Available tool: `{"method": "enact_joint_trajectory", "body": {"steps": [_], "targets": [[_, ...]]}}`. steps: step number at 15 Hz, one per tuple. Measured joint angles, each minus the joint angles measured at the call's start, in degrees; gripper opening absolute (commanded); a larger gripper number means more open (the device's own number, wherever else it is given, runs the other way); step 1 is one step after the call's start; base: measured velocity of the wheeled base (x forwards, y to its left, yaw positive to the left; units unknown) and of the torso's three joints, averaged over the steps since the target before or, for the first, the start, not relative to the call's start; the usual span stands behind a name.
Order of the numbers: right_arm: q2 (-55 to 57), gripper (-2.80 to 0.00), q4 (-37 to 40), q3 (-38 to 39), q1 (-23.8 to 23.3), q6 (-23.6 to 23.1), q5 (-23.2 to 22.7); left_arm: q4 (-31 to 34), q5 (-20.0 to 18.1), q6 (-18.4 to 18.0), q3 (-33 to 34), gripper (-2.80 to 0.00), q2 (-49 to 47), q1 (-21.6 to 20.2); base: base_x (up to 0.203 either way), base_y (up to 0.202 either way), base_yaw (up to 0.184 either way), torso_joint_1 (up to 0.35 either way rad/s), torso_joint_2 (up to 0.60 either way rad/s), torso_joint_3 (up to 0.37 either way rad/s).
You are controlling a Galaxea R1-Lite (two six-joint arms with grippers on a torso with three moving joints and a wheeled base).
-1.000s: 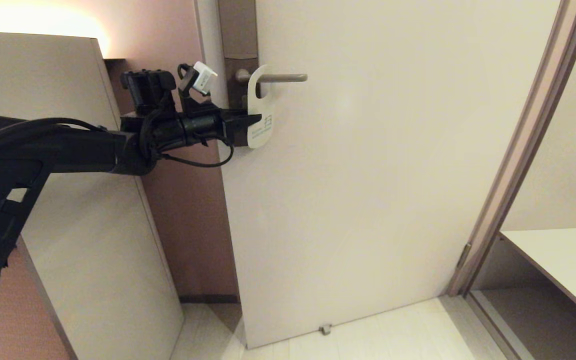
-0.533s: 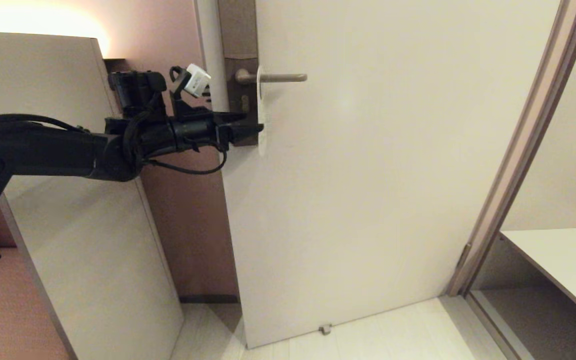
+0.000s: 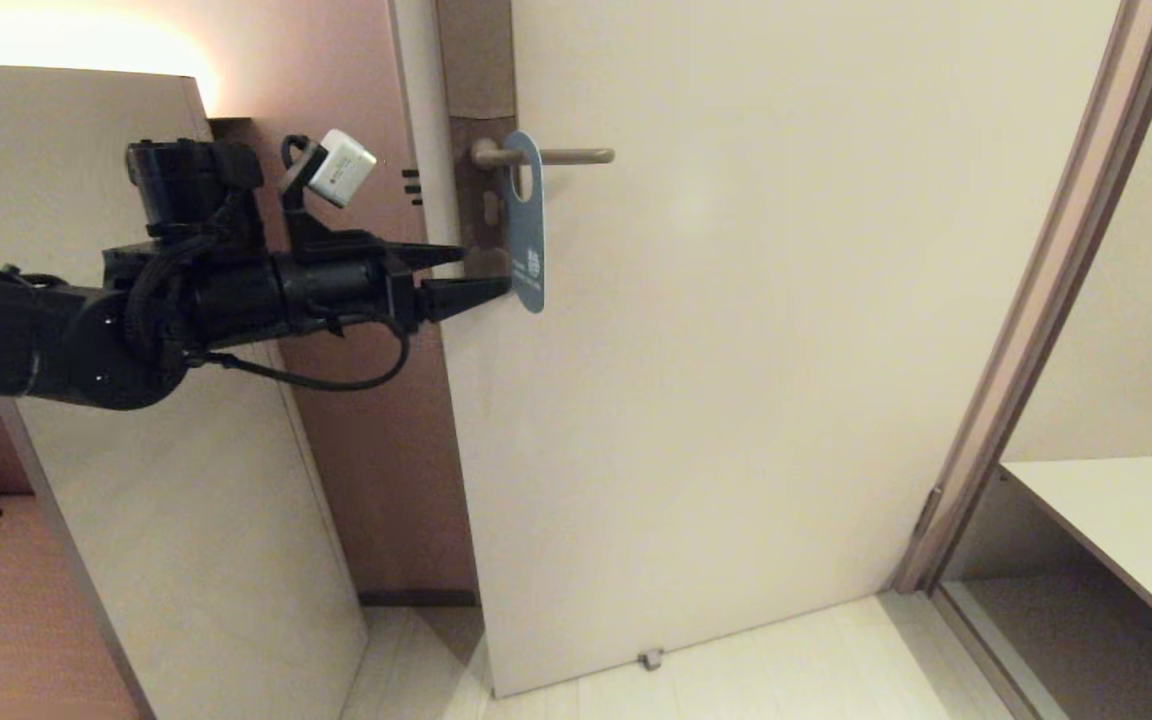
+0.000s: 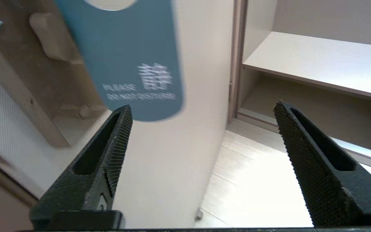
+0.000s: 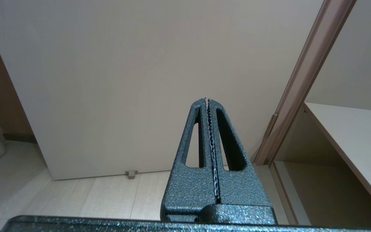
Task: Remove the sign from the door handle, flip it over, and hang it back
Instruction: Take down the sign
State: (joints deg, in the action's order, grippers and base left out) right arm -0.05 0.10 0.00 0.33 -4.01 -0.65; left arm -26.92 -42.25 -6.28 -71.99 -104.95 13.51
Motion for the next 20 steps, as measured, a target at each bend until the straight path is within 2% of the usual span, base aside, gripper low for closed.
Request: {"method": "enact_joint_trajectory", "body": {"steps": [4, 12, 13, 14, 20], "targets": [[0.0, -2.8, 0.0, 0.0, 0.0, 0.0, 0.0, 0.0, 1.7, -0.1, 8.7, 0.0, 8.7, -0.1, 0.0, 0.0, 0.0, 0.0, 0.0, 0.0], [0.0, -2.8, 0.0, 0.0, 0.0, 0.0, 0.0, 0.4, 11.7, -0.1, 23.4, 0.0, 26.0, -0.1, 0.0, 0.0, 0.0, 0.0, 0.0, 0.0], [0.0, -2.8, 0.0, 0.0, 0.0, 0.0, 0.0, 0.5, 12.9, -0.1, 24.9, -0.77, 27.8, -0.1, 0.0, 0.0, 0.0, 0.0, 0.0, 0.0], [0.0, -2.8, 0.0, 0.0, 0.0, 0.0, 0.0, 0.5, 14.2, -0.2, 26.0, -2.8, 29.5, -0.1, 0.0, 0.0, 0.0, 0.0, 0.0, 0.0], [0.0, -2.8, 0.0, 0.0, 0.0, 0.0, 0.0, 0.5, 20.0, -0.2, 29.0, -2.8, 34.5, -0.1, 0.0, 0.0, 0.0, 0.0, 0.0, 0.0]]}}
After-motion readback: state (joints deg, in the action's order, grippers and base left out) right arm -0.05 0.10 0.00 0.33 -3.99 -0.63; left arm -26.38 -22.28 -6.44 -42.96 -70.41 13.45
